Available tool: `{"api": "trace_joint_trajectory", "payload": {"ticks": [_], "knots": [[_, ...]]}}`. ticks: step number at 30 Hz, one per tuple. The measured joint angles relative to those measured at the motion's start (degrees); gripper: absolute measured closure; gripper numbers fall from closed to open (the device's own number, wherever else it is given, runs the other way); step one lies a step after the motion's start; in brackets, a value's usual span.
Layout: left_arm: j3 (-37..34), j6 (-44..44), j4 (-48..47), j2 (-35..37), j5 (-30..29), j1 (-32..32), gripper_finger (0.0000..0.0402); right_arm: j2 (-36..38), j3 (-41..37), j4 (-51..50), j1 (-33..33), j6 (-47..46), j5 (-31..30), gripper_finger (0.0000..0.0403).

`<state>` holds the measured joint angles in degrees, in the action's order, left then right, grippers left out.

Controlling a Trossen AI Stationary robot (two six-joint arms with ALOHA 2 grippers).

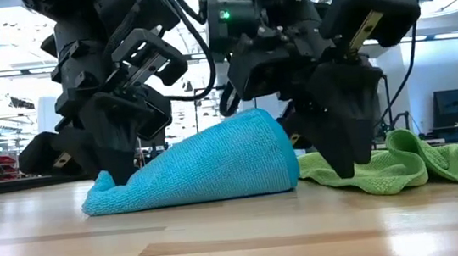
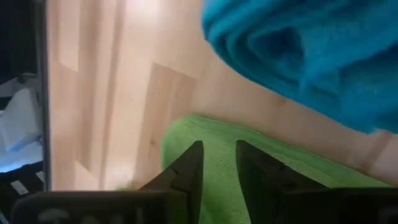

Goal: Roll microfiber towels into tight, uniform cylinder then place into a basket
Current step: Roll the blue microfiber cloth

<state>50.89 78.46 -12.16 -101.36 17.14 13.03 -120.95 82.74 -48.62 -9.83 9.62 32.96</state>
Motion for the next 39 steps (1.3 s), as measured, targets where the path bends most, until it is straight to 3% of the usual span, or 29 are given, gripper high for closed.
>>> {"api": "trace_joint_trajectory", "payload": {"ticks": [6, 12, 17, 23, 27, 31, 39], "knots": [[0.0, -0.1, 0.0, 0.0, 0.1, 0.0, 0.0391, 1.9, 0.1, -2.6, 0.3, 0.5, 0.0, 0.0279], [0.0, -1.9, 0.1, 0.0, 0.1, -0.1, 0.0391, 9.6, -2.3, 0.8, -3.5, 0.9, -1.5, 0.0298], [0.0, -2.4, 0.2, -0.1, 0.6, 0.0, 0.0391, 19.4, -13.2, 16.4, -8.7, 1.2, -10.2, 0.0312], [0.0, -2.8, 0.8, -0.1, 0.5, 0.4, 0.0391, 27.1, -25.7, 45.0, -14.1, 3.7, -24.4, 0.0325], [0.0, -3.7, 0.8, -0.1, 0.4, 0.4, 0.0391, 26.2, -29.4, 55.6, -14.6, 6.8, -29.9, 0.0332], [0.0, -3.7, 0.9, -0.1, 0.4, 0.4, 0.0391, 22.1, -29.9, 58.0, -13.2, 6.7, -34.0, 0.0339], [0.0, -3.7, 1.0, -0.1, 0.5, 0.4, 0.0391, 16.6, -29.6, 65.1, -10.9, 6.9, -35.3, 0.0361]]}}
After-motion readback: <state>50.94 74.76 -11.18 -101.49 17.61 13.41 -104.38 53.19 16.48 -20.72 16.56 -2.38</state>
